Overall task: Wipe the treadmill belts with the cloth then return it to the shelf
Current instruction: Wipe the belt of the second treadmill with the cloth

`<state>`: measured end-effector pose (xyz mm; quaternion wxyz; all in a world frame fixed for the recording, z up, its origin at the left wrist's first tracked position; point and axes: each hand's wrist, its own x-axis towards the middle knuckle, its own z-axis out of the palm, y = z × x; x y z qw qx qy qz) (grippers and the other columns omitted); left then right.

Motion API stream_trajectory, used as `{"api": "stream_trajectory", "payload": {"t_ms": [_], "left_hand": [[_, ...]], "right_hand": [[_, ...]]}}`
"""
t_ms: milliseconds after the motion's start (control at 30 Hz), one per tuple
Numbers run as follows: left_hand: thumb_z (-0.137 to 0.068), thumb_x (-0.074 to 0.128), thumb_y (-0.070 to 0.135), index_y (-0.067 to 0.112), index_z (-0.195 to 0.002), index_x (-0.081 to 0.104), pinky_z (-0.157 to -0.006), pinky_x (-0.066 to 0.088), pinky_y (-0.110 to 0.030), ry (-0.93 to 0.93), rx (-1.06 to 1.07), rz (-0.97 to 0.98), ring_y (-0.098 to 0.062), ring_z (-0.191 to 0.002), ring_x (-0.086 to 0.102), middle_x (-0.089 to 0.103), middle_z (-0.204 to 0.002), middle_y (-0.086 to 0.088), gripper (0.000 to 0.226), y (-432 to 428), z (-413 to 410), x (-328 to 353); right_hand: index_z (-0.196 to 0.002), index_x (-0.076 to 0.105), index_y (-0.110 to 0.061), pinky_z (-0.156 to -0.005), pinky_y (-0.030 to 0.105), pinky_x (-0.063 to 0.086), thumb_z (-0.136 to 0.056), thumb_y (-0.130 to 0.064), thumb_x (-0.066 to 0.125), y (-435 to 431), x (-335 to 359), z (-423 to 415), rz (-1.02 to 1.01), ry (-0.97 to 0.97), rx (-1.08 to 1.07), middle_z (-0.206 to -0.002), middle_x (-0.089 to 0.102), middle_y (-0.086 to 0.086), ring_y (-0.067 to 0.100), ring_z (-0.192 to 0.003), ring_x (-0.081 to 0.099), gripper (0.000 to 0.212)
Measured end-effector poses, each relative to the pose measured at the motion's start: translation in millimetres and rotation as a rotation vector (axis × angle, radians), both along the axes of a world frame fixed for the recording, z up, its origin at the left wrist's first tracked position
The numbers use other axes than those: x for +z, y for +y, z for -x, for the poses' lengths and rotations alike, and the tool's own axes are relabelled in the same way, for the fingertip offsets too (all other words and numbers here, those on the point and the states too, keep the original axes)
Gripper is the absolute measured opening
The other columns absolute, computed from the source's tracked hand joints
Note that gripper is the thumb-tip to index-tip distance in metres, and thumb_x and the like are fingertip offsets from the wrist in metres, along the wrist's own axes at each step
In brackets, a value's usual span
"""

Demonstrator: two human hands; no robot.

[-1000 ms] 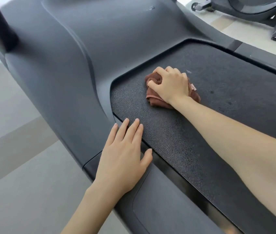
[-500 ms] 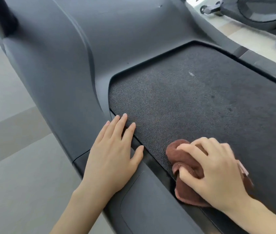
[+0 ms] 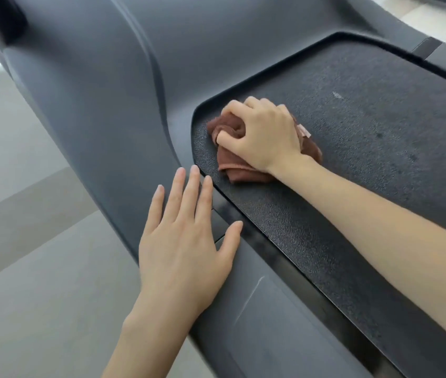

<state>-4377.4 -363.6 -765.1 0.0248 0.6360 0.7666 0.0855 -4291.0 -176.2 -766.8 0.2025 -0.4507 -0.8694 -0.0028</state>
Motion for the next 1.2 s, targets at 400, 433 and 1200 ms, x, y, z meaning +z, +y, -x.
{"api": "stream_trajectory", "payload": {"t_ms": [400, 433, 1200], "left_hand": [[-0.086, 0.009, 0.061, 0.014, -0.149, 0.004, -0.115, -0.011, -0.032, -0.032, -0.001, -0.074, -0.012, -0.144, -0.009, 0.0, -0.158, 0.002, 0.079, -1.0, 2.0, -2.6], [-0.085, 0.009, 0.061, 0.014, -0.149, 0.003, -0.115, -0.012, -0.032, -0.032, 0.001, -0.089, -0.012, -0.144, -0.009, 0.0, -0.158, 0.001, 0.079, -1.4, 1.9, -3.2], [-0.084, 0.006, 0.061, 0.023, -0.15, 0.006, -0.114, -0.012, -0.031, 0.013, 0.006, -0.054, -0.01, -0.143, -0.011, -0.002, -0.158, 0.007, 0.076, -1.9, -1.0, -2.5]], "right_hand": [[-0.103, 0.064, -0.026, -0.086, 0.037, 0.036, -0.07, -0.052, 0.042, -14.1, 17.7, -12.9, 0.168, -0.021, 0.248, -0.094, 0.061, -0.004, 0.02, -0.097, 0.053, 0.048], [-0.101, 0.065, -0.025, -0.085, 0.039, 0.038, -0.069, -0.051, 0.042, -30.2, 17.3, -26.0, 0.165, -0.025, 0.293, -0.092, 0.061, -0.003, 0.02, -0.093, 0.054, 0.047], [-0.112, 0.059, -0.029, -0.085, 0.04, 0.035, -0.08, -0.049, 0.053, -22.4, 8.2, -61.5, 0.058, -0.086, -0.046, -0.098, 0.057, 0.005, 0.028, -0.1, 0.051, 0.038]]}}
